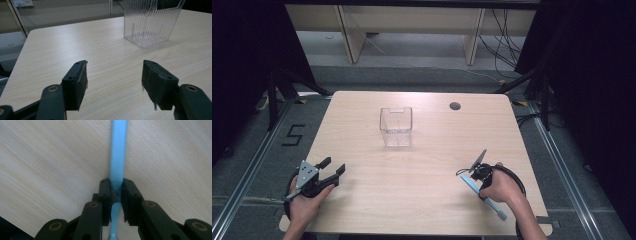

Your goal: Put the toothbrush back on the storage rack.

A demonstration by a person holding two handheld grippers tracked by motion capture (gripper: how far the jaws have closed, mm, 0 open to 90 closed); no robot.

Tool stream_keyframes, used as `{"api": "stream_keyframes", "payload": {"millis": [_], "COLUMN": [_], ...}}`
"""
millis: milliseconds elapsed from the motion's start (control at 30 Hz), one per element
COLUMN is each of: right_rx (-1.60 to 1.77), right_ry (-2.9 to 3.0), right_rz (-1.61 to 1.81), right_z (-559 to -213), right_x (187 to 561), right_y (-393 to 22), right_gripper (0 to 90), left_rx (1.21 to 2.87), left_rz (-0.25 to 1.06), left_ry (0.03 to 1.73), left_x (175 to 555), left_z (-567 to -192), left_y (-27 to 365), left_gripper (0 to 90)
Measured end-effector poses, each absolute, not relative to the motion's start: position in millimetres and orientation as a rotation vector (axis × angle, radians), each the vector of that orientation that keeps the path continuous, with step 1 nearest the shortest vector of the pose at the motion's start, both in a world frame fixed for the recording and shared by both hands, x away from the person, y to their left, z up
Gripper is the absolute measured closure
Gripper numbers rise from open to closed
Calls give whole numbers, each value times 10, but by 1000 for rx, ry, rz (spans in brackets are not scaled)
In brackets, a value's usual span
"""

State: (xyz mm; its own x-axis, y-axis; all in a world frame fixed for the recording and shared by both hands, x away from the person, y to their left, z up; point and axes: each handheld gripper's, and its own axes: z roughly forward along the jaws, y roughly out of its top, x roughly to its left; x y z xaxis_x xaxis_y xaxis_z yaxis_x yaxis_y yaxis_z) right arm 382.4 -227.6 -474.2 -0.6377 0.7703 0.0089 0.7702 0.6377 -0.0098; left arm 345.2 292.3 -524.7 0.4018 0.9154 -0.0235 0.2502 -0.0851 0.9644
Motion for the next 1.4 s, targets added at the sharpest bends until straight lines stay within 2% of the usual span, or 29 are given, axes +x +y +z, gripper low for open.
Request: {"api": "stream_keyframes", "payload": {"millis": [300, 567, 767, 900, 1133, 1400], "right_rx": [-1311, -1011, -917, -788, -727, -635], "right_ry": [-2842, -3005, -3017, -3067, -3090, -3128], "right_rz": [9, -54, -117, -155, -168, -163], "right_z": [-4713, -4690, -4621, -4582, -4489, -4452], "right_x": [3801, 3796, 3716, 3708, 3689, 3697], "right_y": [-2262, -2305, -2208, -2132, -2006, -1866], "right_gripper": [790, 790, 790, 790, 790, 790], "left_rx": [1598, 1650, 1719, 1809, 1893, 1951], "left_rz": [767, 722, 583, 455, 370, 325], "left_ry": [1044, 962, 839, 682, 516, 410], "left_x": [3445, 3426, 3395, 3373, 3394, 3435], "left_z": [-5247, -5169, -5069, -5019, -4955, -4926], "left_y": [2911, 2795, 2635, 2417, 2143, 1939], "left_gripper": [366, 366, 372, 377, 367, 356]}}
